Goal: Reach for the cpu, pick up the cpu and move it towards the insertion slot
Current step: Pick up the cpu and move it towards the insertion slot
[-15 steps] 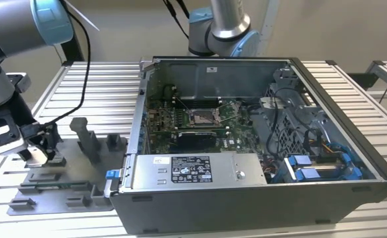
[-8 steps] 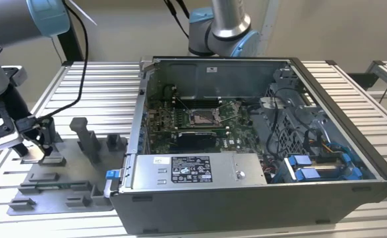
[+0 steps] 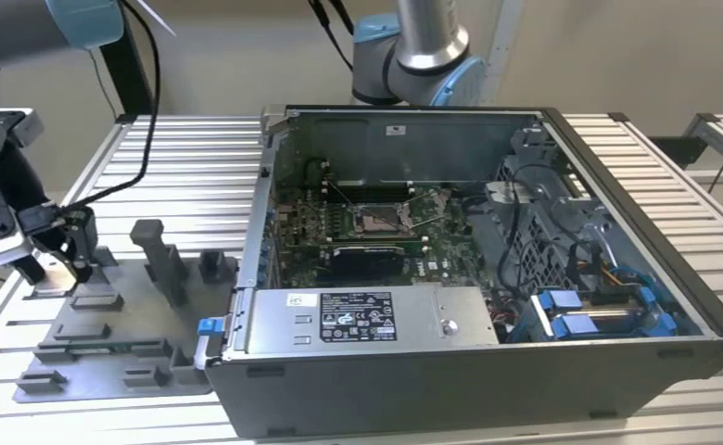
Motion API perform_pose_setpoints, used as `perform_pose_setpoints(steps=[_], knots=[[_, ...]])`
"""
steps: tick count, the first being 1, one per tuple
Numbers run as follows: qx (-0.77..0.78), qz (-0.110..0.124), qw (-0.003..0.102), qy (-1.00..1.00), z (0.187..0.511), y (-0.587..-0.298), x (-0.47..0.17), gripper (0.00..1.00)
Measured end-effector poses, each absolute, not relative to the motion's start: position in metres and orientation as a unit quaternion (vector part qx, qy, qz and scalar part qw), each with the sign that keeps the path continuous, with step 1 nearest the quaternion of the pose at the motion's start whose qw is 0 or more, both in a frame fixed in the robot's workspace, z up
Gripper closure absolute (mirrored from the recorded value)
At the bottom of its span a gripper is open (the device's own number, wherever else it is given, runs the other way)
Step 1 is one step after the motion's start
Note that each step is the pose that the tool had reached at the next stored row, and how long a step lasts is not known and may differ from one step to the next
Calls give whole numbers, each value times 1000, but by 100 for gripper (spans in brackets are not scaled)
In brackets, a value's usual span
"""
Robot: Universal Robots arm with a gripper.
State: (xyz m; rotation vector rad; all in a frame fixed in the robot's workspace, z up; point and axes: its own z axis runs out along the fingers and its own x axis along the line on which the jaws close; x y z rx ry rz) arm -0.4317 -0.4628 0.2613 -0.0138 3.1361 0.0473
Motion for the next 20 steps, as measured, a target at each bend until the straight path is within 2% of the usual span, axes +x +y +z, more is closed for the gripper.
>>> perform_pose_setpoints(steps=[20], knots=[[-4, 15, 2, 1000, 309, -463, -432, 100]])
